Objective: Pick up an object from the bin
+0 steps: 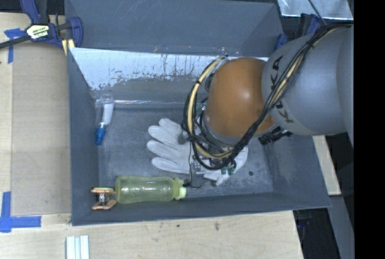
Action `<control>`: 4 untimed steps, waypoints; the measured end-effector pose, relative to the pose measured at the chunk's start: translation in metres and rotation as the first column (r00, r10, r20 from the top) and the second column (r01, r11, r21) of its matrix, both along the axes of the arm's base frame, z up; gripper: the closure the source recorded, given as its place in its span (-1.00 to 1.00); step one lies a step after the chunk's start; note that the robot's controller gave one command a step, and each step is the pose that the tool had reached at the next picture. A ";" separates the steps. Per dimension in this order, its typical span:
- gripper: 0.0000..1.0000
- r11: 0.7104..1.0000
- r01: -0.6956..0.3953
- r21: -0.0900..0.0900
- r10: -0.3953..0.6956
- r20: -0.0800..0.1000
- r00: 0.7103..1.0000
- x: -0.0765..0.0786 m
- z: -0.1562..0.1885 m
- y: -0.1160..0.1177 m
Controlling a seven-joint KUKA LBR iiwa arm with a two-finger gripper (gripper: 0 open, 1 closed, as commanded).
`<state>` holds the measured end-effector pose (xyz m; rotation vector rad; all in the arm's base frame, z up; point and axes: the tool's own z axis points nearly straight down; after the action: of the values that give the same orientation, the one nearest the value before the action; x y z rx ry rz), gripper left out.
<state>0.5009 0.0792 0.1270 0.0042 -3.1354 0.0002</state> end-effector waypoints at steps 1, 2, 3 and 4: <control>-1.00 1.000 0.003 0.001 -0.003 0.008 1.000 0.002 0.004 0.000; 1.00 0.984 0.179 0.002 -0.179 0.011 0.984 0.024 -0.027 -0.009; -1.00 0.984 0.180 0.002 -0.180 0.011 0.984 0.024 -0.027 -0.009; -1.00 0.984 0.180 0.002 -0.180 0.011 0.984 0.024 -0.027 -0.009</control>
Offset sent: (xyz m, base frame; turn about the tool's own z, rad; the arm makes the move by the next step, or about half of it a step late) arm 0.0231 -0.0080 -0.0271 0.1797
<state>0.5249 0.0705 0.0999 -0.2795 -3.1343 -0.0016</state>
